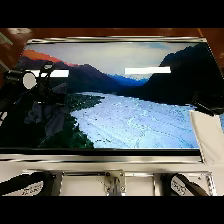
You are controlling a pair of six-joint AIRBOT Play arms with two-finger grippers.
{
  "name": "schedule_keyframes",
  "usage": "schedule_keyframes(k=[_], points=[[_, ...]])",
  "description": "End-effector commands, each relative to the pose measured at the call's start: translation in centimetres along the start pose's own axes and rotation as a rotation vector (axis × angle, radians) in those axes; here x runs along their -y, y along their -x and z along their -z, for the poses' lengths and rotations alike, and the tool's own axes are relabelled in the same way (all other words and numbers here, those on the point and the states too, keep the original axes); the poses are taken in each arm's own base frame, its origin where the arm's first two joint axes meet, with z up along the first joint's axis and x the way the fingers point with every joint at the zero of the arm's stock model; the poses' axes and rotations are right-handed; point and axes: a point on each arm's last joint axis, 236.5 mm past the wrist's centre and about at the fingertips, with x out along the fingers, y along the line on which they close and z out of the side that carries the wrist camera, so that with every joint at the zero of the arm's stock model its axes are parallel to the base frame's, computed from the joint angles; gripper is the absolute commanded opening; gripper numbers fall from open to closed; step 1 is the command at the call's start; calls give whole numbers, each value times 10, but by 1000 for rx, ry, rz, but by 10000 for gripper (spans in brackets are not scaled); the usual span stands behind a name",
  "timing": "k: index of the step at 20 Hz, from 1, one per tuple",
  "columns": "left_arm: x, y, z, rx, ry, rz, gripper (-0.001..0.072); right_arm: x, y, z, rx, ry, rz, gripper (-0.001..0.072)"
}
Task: Fold the shirts.
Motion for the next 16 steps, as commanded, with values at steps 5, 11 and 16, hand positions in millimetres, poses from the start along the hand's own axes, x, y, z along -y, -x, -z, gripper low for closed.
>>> schedule_keyframes(k=[5,11,16], points=[[27,1,1,-6,30,114,693,-1,0,8,-33,20,-6,669],[-69,-21,-4,-37,-13,-218,695,-1,-1,6,-27,20,-4,669],[-153,-67,24,-164,246,-207,696,1,-5,2,-21,15,-3,669]])
